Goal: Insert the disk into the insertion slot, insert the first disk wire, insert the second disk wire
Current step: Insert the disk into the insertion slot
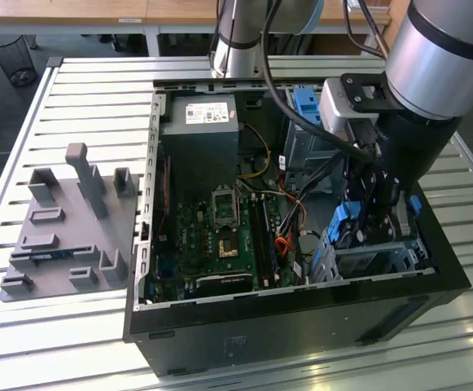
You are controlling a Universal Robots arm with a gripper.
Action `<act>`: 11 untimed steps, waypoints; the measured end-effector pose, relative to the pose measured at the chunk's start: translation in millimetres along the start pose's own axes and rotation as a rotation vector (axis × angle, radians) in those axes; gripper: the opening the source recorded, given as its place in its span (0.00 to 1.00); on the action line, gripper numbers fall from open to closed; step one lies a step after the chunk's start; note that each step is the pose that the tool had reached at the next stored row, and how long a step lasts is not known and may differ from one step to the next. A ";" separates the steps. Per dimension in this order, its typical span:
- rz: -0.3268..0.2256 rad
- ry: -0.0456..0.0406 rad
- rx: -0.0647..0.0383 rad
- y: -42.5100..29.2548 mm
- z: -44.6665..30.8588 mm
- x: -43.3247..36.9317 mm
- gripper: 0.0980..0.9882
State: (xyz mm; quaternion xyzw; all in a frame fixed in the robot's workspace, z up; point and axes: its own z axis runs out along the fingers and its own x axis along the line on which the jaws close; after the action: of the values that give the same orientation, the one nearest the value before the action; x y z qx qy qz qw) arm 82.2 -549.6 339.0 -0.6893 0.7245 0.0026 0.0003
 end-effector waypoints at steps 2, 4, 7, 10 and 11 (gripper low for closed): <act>0.000 0.0000 0.000 0.0 1.3 0.0 0.30; 0.000 0.0000 0.000 0.0 2.4 0.0 0.30; 0.000 0.0002 0.000 0.0 2.9 0.1 0.31; 0.000 0.0001 0.000 0.0 3.0 0.0 0.38; 0.000 0.0000 0.000 0.0 2.9 0.0 0.38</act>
State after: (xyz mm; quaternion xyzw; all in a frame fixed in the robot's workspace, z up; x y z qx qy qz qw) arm 82.2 -549.6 336.1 -0.6893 0.7245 0.0026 0.0003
